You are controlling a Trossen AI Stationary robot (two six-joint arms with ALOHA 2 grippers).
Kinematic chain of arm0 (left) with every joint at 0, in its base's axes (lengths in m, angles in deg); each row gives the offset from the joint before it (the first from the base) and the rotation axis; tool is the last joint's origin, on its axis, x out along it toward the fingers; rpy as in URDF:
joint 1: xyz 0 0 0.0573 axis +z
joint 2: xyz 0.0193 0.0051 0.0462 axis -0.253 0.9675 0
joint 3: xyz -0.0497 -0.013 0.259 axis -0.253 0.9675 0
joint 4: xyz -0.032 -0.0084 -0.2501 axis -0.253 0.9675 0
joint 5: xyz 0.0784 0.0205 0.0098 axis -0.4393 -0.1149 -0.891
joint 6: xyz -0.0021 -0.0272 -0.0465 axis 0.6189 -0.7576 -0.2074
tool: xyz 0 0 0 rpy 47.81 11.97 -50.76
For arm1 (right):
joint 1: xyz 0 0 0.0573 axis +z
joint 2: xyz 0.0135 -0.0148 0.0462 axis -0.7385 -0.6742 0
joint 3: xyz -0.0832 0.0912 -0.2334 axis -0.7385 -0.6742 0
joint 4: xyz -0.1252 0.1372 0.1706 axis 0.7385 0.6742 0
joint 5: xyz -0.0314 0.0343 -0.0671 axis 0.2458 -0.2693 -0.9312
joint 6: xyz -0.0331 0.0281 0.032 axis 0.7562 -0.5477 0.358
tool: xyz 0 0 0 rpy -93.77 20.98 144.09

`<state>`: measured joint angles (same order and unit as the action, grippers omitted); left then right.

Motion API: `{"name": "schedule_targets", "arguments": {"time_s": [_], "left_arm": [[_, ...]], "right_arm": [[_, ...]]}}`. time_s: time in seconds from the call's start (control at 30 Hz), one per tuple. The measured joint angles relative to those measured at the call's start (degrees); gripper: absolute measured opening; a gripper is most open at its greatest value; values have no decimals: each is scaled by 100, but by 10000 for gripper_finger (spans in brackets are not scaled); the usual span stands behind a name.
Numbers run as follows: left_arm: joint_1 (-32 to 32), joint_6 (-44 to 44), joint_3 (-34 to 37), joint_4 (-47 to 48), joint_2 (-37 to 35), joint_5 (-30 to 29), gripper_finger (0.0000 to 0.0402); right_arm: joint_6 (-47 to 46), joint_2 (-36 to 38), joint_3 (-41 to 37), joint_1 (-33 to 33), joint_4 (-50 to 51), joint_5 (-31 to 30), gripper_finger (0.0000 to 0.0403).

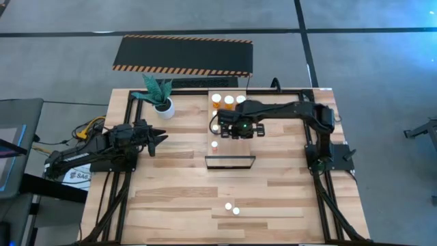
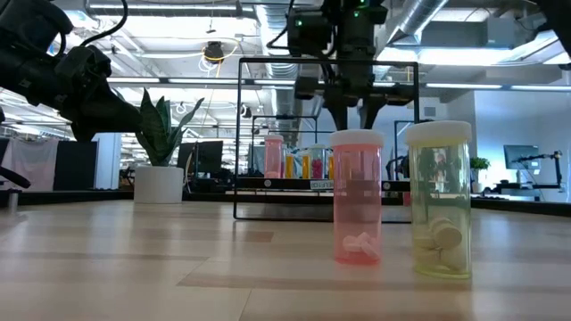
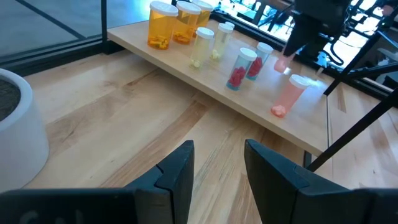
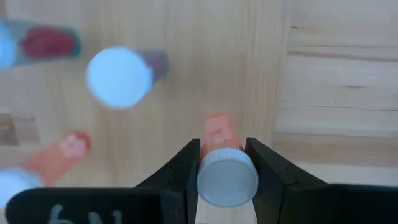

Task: Pick and place medicine bottles onto shelf by color
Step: Put the top small pink pill bottle on the shelf aligned with the other small pink pill bottle

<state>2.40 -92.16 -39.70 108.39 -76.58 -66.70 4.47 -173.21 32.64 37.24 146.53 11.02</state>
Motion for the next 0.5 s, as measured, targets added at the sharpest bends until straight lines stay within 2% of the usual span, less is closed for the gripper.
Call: {"name": "schedule_targets", "arguments": {"time_s": [0.5], "left_arm": [[0, 0, -1, 0, 0, 0, 128]], "right_arm": [[-373, 7, 6, 331, -368, -40, 123]]}}
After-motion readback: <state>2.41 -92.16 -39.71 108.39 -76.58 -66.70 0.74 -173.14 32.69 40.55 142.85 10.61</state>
